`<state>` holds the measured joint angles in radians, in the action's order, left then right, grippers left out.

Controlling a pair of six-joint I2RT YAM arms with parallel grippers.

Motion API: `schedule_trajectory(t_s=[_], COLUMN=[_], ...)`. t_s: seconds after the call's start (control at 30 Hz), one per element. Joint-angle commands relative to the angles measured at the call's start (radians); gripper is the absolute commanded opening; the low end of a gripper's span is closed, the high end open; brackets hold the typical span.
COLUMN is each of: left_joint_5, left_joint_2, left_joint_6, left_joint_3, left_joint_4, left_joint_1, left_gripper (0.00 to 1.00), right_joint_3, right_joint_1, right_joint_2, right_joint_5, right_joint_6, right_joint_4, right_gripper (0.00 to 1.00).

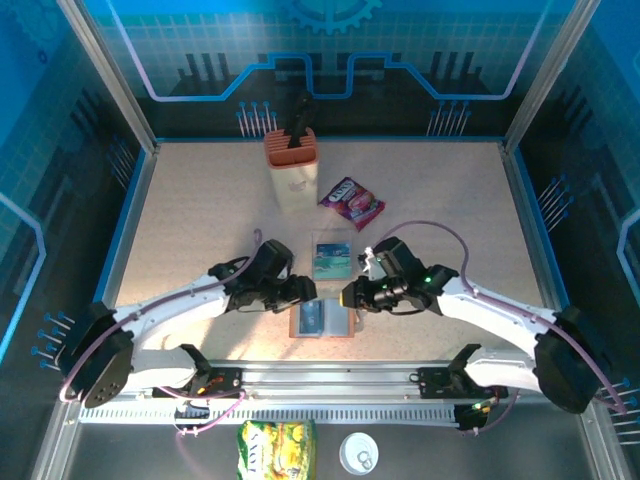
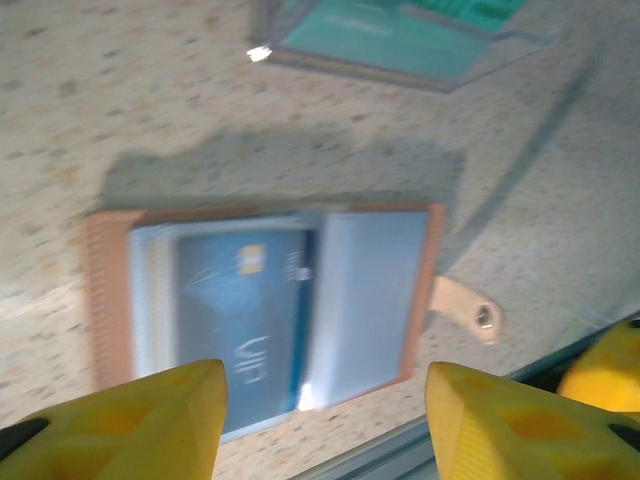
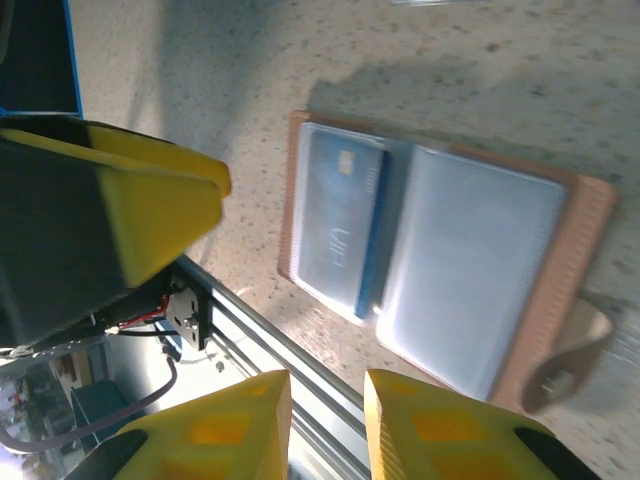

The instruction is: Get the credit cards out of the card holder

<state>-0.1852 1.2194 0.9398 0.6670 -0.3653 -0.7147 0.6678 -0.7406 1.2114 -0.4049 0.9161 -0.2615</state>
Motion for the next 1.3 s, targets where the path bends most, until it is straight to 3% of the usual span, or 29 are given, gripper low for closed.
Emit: schedule_trajectory(t_s=[0.0, 0.13, 0.43, 0.83, 1.27], left_joint_5=[0.024, -0.018, -0.029, -0.085, -0.090], left_joint_2=[-0.067, -0.095, -0.072, 0.027, 0.063], left_joint_6=[0.014, 0.041, 0.042, 0.033, 0.040], left_joint_3=[-0.064, -0.138, -0.179, -0.159, -0.164], left_joint_4=[-0.049, 0.016, 0.048, 0.139, 0.163], left_joint_1=[0.011, 0.015, 0.014, 0.015, 0.015], left_gripper=[0.55, 0.53, 0.36, 0.07, 0.02], right_joint_3=[0.062, 0.115, 0.166, 0.103, 0.027], right_joint_1=[-0.034, -0.059, -0.090, -0.118, -0.121], right_joint_2=[0.059, 0.126, 0.264, 0.373, 0.408], right_joint_5=[-0.023, -0.028, -0.054, -0.078, -0.077], right_joint_6=[-0.001, -0.012, -0.008, 0.046, 0.068], right_joint_4=[0.046, 0.051, 0.114, 0.257, 0.324], right_gripper=[0.26, 0.26, 0.25, 0.27, 0.33])
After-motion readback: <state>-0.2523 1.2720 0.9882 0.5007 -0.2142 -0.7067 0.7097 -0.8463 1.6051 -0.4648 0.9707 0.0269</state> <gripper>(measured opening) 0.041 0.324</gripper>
